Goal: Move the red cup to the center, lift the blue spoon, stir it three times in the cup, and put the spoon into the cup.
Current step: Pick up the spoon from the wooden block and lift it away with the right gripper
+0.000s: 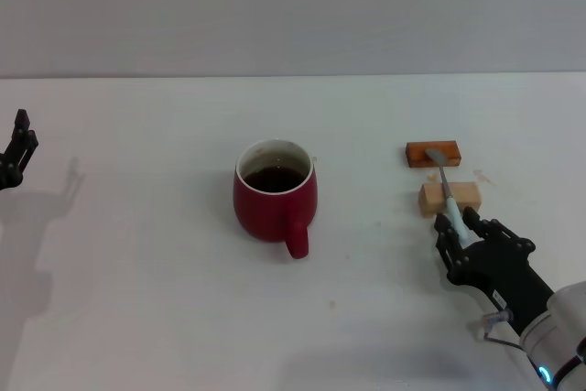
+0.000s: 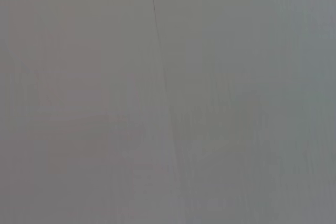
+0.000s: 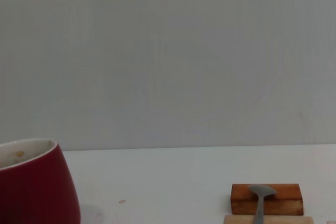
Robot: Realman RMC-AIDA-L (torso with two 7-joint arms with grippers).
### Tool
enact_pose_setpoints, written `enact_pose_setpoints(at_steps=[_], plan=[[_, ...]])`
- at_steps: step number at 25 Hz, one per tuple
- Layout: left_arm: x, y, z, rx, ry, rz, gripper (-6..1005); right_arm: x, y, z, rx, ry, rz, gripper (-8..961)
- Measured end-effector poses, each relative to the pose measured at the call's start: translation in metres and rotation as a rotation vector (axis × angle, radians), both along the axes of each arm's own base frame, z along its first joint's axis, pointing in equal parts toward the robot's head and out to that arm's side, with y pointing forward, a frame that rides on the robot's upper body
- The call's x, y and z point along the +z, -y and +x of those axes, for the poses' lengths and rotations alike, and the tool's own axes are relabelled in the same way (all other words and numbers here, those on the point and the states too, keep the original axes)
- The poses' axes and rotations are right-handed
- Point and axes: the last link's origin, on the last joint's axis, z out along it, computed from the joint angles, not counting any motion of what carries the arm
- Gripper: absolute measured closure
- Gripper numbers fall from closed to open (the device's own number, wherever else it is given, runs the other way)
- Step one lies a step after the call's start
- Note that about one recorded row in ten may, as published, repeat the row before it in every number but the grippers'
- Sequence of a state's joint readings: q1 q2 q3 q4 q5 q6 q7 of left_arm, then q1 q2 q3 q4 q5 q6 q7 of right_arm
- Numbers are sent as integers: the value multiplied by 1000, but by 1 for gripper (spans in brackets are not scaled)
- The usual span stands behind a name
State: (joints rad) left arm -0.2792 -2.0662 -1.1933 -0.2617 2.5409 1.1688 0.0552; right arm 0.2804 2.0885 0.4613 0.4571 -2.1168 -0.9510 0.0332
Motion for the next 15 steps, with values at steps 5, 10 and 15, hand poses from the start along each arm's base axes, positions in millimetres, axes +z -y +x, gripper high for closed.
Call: enact_pose_setpoints(at_steps=[5, 10, 15], plan=[[0, 0, 0, 1, 0, 0, 153, 0, 0, 0, 1, -1, -2, 572], [0, 0, 0, 1, 0, 0, 153, 0, 0, 1, -9, -4, 3, 604], [0, 0, 0, 1, 0, 0, 153, 0, -2, 3, -32, -8, 4, 600]])
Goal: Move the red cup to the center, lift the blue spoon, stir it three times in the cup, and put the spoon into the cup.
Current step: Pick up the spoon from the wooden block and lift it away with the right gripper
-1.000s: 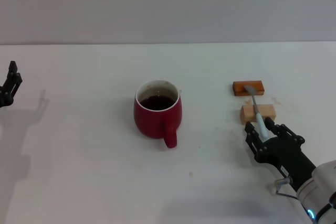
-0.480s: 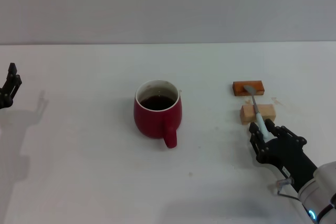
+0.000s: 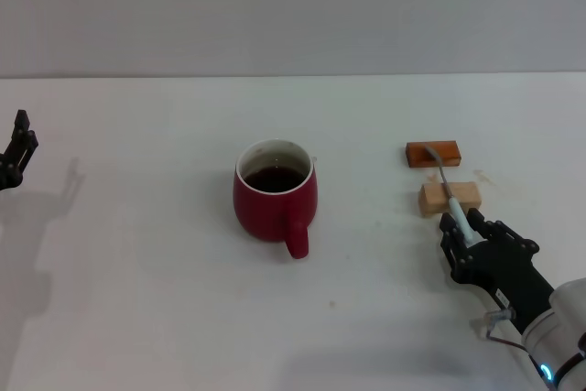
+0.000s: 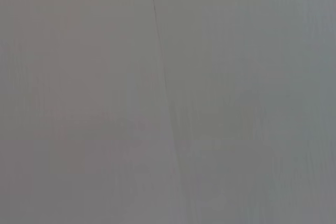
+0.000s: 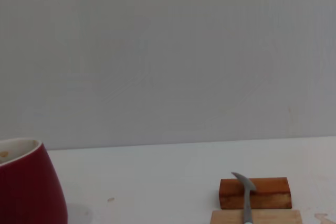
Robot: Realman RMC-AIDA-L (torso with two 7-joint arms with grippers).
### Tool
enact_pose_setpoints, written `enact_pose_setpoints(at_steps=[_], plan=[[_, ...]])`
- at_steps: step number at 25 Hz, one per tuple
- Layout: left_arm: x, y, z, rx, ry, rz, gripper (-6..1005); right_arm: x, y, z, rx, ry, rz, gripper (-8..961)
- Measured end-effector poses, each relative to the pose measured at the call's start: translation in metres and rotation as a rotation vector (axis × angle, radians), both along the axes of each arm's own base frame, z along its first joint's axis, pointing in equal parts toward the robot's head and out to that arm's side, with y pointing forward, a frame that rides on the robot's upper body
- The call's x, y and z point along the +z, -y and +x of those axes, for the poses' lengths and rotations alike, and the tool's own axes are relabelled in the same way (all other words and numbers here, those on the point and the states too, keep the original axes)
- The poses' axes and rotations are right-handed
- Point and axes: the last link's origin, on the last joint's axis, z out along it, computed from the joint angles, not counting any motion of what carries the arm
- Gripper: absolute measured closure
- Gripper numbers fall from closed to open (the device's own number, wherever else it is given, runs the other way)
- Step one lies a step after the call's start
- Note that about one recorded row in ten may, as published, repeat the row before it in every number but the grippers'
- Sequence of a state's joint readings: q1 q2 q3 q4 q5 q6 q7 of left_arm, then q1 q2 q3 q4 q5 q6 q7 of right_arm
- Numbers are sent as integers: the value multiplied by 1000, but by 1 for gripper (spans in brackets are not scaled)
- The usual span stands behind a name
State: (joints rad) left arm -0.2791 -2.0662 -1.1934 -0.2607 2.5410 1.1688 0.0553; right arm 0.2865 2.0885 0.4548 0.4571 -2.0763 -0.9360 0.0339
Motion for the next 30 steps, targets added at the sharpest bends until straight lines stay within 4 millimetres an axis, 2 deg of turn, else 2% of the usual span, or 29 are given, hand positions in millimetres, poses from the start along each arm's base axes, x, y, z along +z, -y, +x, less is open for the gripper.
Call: enact_pose_setpoints(at_steps=[29, 30], plan=[[0, -4, -4, 23, -9, -17, 154, 2, -3, -2, -20, -29, 18, 662], [0, -5, -4, 24, -11, -19, 154, 1, -3, -2, -23, -29, 16, 688]])
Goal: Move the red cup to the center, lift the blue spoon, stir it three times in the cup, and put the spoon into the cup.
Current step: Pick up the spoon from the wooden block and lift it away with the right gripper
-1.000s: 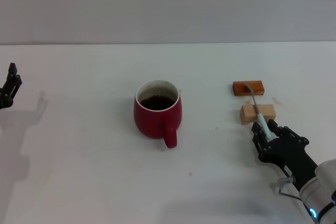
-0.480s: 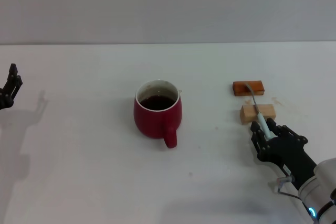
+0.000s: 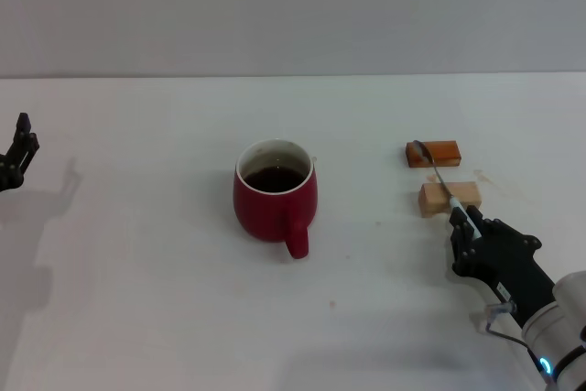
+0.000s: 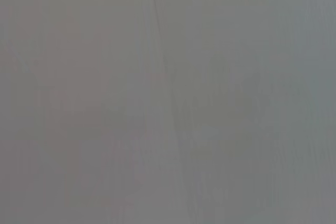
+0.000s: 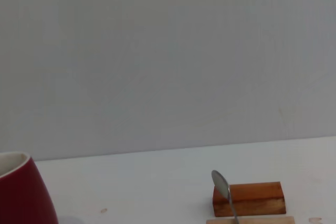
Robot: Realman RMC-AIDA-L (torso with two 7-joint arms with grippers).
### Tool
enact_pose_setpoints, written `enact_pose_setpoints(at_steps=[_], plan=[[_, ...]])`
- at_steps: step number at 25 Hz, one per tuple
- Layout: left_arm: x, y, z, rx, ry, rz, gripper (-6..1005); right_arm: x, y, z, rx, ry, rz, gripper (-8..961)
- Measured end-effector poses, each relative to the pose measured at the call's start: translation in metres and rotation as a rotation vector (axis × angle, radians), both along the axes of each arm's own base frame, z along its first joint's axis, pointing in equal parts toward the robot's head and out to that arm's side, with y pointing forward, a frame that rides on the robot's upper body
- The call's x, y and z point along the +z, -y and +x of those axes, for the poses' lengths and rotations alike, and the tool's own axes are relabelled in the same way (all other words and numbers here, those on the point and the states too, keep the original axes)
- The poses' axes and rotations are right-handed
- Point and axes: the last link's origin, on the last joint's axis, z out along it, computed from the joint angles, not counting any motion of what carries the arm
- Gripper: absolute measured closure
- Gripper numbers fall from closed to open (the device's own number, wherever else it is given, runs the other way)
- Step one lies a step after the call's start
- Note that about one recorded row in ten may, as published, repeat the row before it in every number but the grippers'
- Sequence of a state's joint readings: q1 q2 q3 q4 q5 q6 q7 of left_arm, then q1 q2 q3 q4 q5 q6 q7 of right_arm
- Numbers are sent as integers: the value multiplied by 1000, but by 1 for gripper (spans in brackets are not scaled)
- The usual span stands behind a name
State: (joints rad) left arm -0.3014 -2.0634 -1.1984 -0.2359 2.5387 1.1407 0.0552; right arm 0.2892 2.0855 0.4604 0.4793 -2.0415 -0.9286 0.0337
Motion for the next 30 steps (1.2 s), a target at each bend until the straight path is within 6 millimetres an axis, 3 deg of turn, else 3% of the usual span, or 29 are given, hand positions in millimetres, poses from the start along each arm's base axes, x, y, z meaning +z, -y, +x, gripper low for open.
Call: enact_pose_setpoints(at_steps=[5, 30], plan=[[0, -2, 1, -1, -1, -2, 154, -1, -1, -1, 2, 2, 0, 820], [-4, -8, 3, 5, 4, -16, 154, 3, -5, -24, 76, 34, 19, 820]])
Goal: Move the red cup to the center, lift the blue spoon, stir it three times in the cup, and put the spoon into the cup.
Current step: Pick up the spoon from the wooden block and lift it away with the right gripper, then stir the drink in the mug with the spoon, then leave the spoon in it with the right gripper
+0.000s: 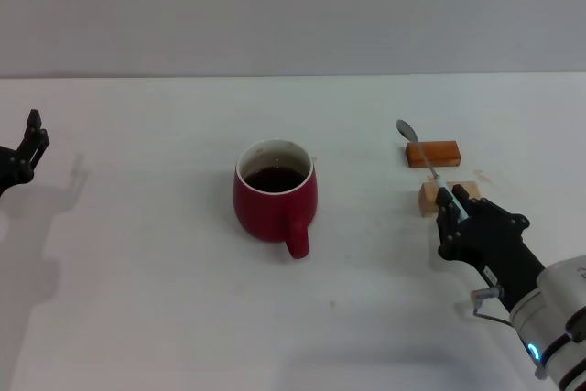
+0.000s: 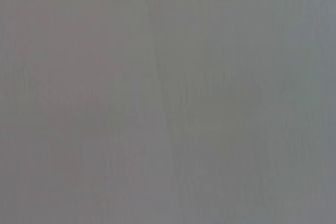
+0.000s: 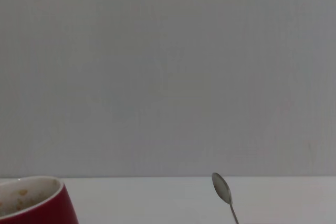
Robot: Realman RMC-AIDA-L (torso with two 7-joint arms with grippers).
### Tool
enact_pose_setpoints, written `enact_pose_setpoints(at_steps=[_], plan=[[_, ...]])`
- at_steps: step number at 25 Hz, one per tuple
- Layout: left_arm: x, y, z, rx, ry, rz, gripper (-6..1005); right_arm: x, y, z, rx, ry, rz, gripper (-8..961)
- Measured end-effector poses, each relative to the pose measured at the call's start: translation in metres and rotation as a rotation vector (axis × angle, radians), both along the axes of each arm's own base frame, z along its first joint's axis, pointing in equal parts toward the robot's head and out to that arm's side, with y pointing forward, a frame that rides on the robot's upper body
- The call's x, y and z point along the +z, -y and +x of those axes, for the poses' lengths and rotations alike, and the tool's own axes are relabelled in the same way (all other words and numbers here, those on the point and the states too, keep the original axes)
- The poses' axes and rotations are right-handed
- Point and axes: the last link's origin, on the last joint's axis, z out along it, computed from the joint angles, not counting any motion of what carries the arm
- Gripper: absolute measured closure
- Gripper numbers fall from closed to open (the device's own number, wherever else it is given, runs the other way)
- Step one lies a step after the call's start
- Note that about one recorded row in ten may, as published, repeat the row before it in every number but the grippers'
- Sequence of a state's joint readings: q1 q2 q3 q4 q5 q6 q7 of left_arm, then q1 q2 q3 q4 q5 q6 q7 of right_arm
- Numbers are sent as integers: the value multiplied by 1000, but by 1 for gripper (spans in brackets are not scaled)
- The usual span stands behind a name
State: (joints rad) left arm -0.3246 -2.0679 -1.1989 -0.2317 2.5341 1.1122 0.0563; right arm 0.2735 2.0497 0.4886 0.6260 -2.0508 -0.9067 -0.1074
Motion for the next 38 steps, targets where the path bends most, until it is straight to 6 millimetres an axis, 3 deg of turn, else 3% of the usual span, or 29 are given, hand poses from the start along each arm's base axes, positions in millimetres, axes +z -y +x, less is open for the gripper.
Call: enact_pose_setpoints(at_steps=[16, 38], plan=[[0, 3, -2, 7, 1, 3, 154, 38, -4, -46, 5, 90, 65, 820], [1, 3, -3, 10, 2, 2, 154, 80, -19, -112, 72, 108, -95, 821]])
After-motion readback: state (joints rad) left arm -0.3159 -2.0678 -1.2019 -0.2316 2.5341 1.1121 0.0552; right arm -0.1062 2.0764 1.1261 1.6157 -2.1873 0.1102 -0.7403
